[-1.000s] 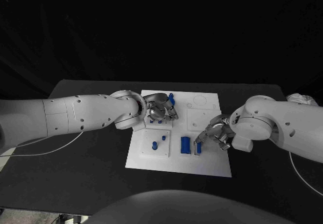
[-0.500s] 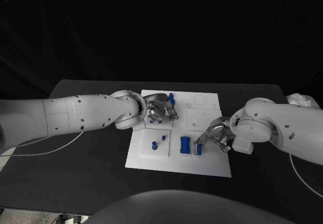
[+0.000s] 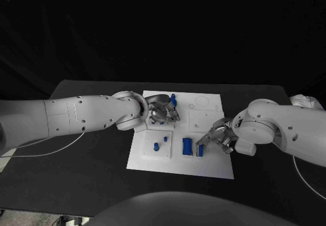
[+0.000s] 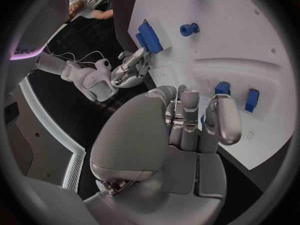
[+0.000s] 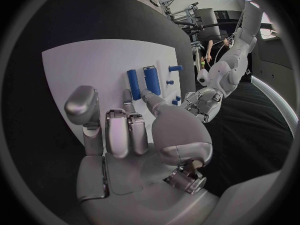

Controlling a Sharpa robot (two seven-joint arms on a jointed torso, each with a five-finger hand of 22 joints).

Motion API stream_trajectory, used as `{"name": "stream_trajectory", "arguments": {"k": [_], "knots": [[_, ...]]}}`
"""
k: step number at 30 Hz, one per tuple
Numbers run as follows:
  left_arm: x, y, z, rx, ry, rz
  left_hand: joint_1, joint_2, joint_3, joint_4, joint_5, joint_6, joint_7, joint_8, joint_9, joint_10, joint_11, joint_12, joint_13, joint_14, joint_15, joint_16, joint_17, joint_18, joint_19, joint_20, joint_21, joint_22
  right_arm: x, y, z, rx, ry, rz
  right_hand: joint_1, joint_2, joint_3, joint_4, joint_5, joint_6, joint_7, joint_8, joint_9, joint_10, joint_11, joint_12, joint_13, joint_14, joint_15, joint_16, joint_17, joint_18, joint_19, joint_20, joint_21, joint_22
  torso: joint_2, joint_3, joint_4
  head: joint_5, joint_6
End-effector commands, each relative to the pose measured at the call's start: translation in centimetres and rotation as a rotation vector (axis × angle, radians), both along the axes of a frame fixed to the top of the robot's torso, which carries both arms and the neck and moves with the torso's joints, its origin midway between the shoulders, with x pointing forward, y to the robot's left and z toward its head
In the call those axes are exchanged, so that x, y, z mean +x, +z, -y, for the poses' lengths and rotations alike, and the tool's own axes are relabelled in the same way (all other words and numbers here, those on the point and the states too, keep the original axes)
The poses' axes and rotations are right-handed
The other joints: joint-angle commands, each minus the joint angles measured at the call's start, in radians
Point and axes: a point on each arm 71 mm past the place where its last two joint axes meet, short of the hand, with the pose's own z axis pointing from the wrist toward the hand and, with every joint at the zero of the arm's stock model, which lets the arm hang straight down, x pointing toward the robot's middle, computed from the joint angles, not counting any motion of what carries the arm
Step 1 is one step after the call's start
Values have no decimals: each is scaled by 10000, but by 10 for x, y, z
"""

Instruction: Assemble the parts on the task board

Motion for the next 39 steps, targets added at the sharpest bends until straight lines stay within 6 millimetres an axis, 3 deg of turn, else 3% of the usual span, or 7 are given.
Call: {"name": "stream_trajectory", "arguments": {"k": [1, 6, 14, 21, 30, 39], "knots": [[-1, -1, 2, 49, -119, -113, 57, 67, 43, -6, 9, -28, 52, 24, 5, -72, 25, 30, 12, -100, -1, -27, -9, 108, -74, 22, -44, 1758, -1, -1, 0, -63, 87, 32, -152, -8, -89, 44, -98, 26, -2, 50, -16, 1057, 81, 38, 2635, 663, 49, 0, 651, 165, 18, 50, -6, 1155, 6, 2, -5, 9, 1], [0, -1, 1, 69, -100, -122, 57, 67, 43, -6, 9, -28, 52, 24, 5, -72, 25, 30, 12, -100, -1, -27, -9, 108, -74, 22, -44, 1758, -1, -1, 1, -52, 55, 39, -290, -29, -253, 166, -294, 22, 0, 47, -44, 1057, 83, 38, 2635, 663, 51, 1, 649, 163, 27, 51, -4, 1159, 2, 4, 0, -1, 1], [0, -1, 1, 80, -96, -136, 74, 66, 54, -19, 22, -28, 52, 26, 6, -76, 25, 34, 16, -114, 0, -40, -30, 112, -83, 24, -61, 1754, -1, -1, 3, 0, -31, 55, -649, -326, -842, 404, -891, 12, -20, 63, -79, 1057, 71, 38, 2635, 661, 44, 1, 645, 165, 35, 49, -28, 1161, 3, 4, -3, 15, 1], [0, -1, 0, 116, -71, -163, 74, 66, 54, -19, 22, -28, 52, 26, 6, -76, 25, 34, 16, -114, 0, -40, -30, 112, -83, 24, -61, 1754, -1, -1, 4, 114, -203, 34, -1005, -458, -1322, 667, -1043, 5, -40, 94, -87, 1057, 56, 38, 2635, 661, 30, 3, 645, 164, 43, 38, -38, 1166, 4, 7, 0, 41, 1], [0, -2, -1, 170, -63, -226, 74, 66, 54, -19, 22, -28, 52, 26, 6, -76, 25, 34, 16, -114, 0, -40, -30, 112, -83, 24, -61, 1754, -1, -1, 5, 232, -345, -60, -1174, -354, -1536, 849, -1042, 65, -66, 155, -72, 1057, 36, 38, 2635, 670, 16, 31, 682, 152, 64, 28, 34, 1186, 8, 3, -3, 49, 1], [0, -3, -1, 221, -62, -289, 86, 69, 65, -24, 39, -26, 54, 29, 7, -77, 26, 40, 21, -133, 1, -59, -62, 117, -96, 25, -86, 1747, -1, -2, 5, 249, -311, -127, -1123, -209, -1694, 890, -1036, 363, -168, 437, 142, 1057, -46, 38, 2635, 679, -44, 59, 715, 148, 89, -14, 86, 1204, 1, 3, 2, 68, 1]]}}
